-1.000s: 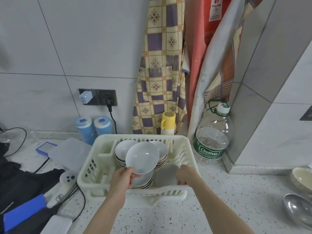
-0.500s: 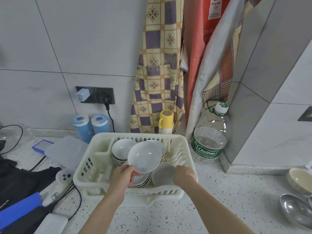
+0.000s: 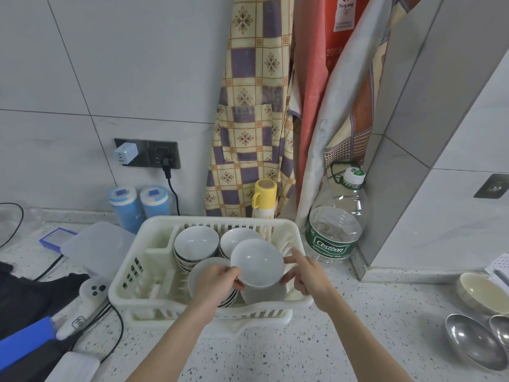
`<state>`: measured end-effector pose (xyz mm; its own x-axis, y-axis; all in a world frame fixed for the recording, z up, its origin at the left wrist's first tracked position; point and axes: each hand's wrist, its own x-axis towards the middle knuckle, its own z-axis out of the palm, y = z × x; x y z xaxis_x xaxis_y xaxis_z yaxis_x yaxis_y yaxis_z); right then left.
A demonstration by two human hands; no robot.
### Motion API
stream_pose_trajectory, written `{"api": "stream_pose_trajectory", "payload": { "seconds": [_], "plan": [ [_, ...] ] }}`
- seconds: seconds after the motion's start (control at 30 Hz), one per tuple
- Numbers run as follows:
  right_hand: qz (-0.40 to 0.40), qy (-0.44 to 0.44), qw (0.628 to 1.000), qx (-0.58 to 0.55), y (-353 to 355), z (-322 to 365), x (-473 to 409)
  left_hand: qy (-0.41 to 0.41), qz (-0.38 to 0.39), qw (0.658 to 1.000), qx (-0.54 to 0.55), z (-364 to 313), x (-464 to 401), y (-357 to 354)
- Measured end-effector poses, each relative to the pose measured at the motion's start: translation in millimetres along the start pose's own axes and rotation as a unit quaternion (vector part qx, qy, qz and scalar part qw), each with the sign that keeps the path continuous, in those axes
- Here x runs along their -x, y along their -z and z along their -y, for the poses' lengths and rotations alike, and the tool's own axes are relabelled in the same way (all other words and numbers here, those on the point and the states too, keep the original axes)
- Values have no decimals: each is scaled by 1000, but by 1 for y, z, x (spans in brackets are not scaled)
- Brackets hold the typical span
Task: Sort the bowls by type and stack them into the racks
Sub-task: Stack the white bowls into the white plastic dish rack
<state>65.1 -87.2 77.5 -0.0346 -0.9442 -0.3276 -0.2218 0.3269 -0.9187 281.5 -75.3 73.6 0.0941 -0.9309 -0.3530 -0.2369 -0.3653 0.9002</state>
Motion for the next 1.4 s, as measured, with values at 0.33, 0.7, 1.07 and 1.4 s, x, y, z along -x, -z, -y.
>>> {"api": "stream_pose_trajectory", "payload": {
  "seconds": [0.33, 0.7, 1.07, 1.4],
  "plan": [
    [-49, -4, 961, 271, 3, 6, -7, -36, 23, 996, -78, 6, -1, -29],
    [-40, -48, 927, 370, -15, 4, -16, -18, 74, 989, -127, 23, 2, -29],
    [-42, -58, 897, 437, -28, -9, -18, 39, 108, 985, -130, 32, 1, -34],
    [-39, -44, 828, 558, -34, -19, -24, 40, 83, 989, -120, 29, 5, -38]
  ]
}}
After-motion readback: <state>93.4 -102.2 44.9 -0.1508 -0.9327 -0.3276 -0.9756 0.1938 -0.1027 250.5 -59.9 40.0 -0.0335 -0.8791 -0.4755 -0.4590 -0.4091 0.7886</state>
